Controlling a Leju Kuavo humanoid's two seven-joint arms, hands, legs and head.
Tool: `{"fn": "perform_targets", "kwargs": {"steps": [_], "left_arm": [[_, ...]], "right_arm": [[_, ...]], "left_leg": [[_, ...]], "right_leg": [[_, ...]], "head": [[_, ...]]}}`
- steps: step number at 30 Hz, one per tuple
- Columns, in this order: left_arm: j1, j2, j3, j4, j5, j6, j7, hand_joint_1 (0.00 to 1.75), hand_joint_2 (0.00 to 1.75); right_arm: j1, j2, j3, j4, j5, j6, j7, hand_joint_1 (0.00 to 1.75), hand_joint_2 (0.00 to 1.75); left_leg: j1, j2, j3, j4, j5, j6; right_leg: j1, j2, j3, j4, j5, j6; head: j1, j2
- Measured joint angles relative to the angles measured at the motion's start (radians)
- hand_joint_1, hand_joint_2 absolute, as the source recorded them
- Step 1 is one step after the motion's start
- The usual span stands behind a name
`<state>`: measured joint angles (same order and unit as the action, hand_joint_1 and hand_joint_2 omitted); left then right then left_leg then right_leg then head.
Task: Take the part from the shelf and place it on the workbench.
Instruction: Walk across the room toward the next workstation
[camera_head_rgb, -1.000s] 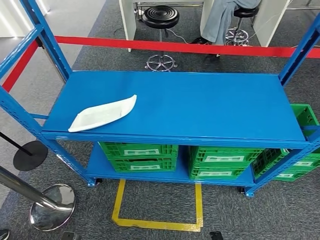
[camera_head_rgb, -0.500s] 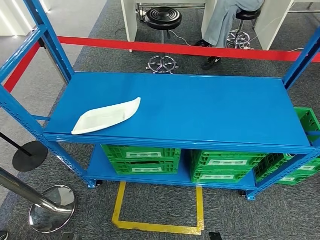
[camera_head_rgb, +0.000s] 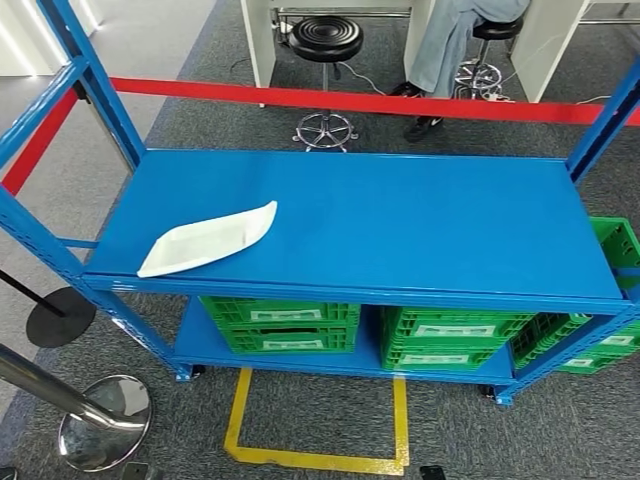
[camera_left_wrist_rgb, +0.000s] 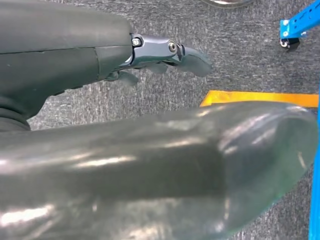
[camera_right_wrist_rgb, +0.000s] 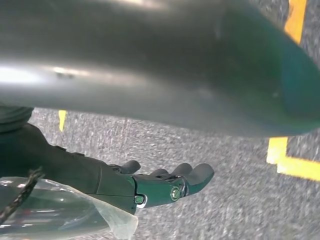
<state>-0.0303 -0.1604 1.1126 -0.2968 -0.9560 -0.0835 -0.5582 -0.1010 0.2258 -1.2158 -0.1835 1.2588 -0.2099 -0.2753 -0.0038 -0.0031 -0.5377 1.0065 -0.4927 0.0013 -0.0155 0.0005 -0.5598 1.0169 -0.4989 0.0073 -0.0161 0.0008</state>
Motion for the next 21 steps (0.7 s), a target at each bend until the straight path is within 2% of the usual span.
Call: {"fn": "perform_targets", "kwargs": {"steps": [2, 5, 6, 7, 8, 10, 11, 12, 15, 17, 18, 20, 21], "left_arm": [[-0.001, 0.001, 0.0, 0.0, 0.0, 0.0, 0.0, 0.0, 0.0], [0.0, -0.001, 0.001, 0.0, 0.0, 0.0, 0.0, 0.0, 0.0], [0.001, -0.001, 0.001, 0.0, 0.0, 0.0, 0.0, 0.0, 0.0], [0.002, -0.001, 0.002, 0.0, 0.0, 0.0, 0.0, 0.0, 0.0], [0.002, 0.0, 0.002, 0.0, 0.0, 0.0, 0.0, 0.0, 0.0], [0.001, 0.001, 0.003, 0.0, 0.0, -0.001, 0.0, 0.0, 0.0], [0.0, 0.001, 0.003, 0.0, 0.0, -0.001, 0.0, 0.0, 0.0], [-0.001, 0.001, 0.003, 0.0, 0.0, -0.001, 0.0, 0.0, 0.0], [-0.001, 0.001, 0.004, 0.0, 0.0, -0.001, 0.0, 0.0, 0.0], [0.0, 0.001, 0.004, 0.0, 0.0, -0.001, 0.0, 0.0, 0.0], [0.0, 0.001, 0.005, 0.0, 0.0, -0.002, 0.0, 0.0, 0.0], [-0.002, 0.002, 0.005, 0.0, 0.0, -0.002, 0.0, 0.0, 0.0], [-0.002, 0.001, 0.005, 0.0, 0.0, -0.002, 0.0, 0.0, 0.0]], "right_arm": [[-0.001, 0.0, 0.0, 0.0, 0.0, -0.002, 0.0, 0.0, 0.0], [-0.003, 0.0, 0.0, 0.0, 0.001, -0.003, 0.0, 0.0, 0.0], [-0.002, 0.0, 0.0, 0.0, 0.001, -0.004, 0.0, 0.0, 0.0], [-0.002, 0.0, 0.0, 0.0, 0.001, -0.004, 0.0, 0.0, 0.0], [-0.002, 0.0, 0.0, 0.0, 0.001, -0.005, 0.0, 0.0, 0.0], [-0.002, 0.0, 0.001, 0.0, 0.001, -0.006, 0.0, 0.0, 0.0], [-0.003, 0.0, 0.001, 0.0, 0.002, -0.006, 0.0, 0.0, 0.0], [-0.004, 0.0, 0.001, 0.0, 0.002, -0.007, 0.0, 0.0, 0.0], [-0.004, 0.0, 0.001, 0.0, 0.004, -0.008, 0.0, 0.0, 0.0], [-0.005, 0.0, 0.001, 0.0, 0.004, -0.009, 0.0, 0.0, 0.0], [-0.005, 0.0, 0.002, 0.0, 0.004, -0.009, 0.0, 0.0, 0.0], [-0.004, 0.0, 0.002, 0.0, 0.004, -0.009, 0.0, 0.0, 0.0], [-0.003, 0.0, 0.002, 0.0, 0.004, -0.009, 0.0, 0.0, 0.0]], "left_leg": [[0.003, 0.0, -0.021, 0.054, -0.035, -0.011], [0.01, 0.001, -0.117, 0.245, -0.115, -0.024], [0.011, 0.001, -0.14, 0.284, -0.12, -0.025], [0.011, 0.001, -0.145, 0.283, -0.102, -0.025], [0.011, 0.001, -0.131, 0.245, -0.066, -0.022], [0.009, 0.001, -0.075, 0.113, 0.01, -0.011], [0.006, 0.001, -0.051, 0.058, 0.028, -0.005], [0.004, 0.001, -0.037, 0.026, 0.032, 0.0], [0.003, 0.001, -0.031, 0.003, 0.027, 0.011], [0.007, 0.001, -0.024, -0.009, 0.031, 0.021], [0.009, 0.001, -0.021, -0.012, 0.031, 0.026], [0.005, 0.001, -0.02, -0.013, 0.028, 0.032], [0.004, 0.001, -0.018, -0.012, 0.026, 0.034]], "right_leg": [[-0.004, -0.002, 0.006, -0.003, -0.001, -0.011], [-0.003, -0.004, 0.011, -0.003, -0.007, -0.02], [-0.003, -0.004, 0.012, -0.003, -0.009, -0.02], [-0.003, -0.004, 0.016, -0.003, -0.011, -0.02], [-0.003, -0.003, 0.02, -0.003, -0.013, -0.019], [-0.002, -0.002, 0.028, -0.003, -0.02, -0.014], [0.0, -0.002, 0.03, -0.003, -0.023, -0.009], [0.001, -0.003, 0.03, -0.003, -0.025, -0.004], [0.001, -0.006, 0.031, -0.008, -0.028, 0.013], [0.002, -0.005, 0.015, 0.025, -0.053, 0.021], [0.002, -0.004, -0.008, 0.068, -0.076, 0.023], [0.003, -0.002, -0.081, 0.204, -0.131, 0.025], [0.003, -0.002, -0.111, 0.254, -0.14, 0.025]], "head": [[-0.005, 0.0], [-0.009, 0.0], [-0.009, 0.0], [-0.009, 0.0], [-0.009, 0.0], [-0.009, 0.0], [-0.009, 0.0], [-0.008, 0.0], [-0.006, 0.0], [-0.004, 0.0], [-0.002, 0.0], [0.001, 0.0], [0.001, 0.0]]}}
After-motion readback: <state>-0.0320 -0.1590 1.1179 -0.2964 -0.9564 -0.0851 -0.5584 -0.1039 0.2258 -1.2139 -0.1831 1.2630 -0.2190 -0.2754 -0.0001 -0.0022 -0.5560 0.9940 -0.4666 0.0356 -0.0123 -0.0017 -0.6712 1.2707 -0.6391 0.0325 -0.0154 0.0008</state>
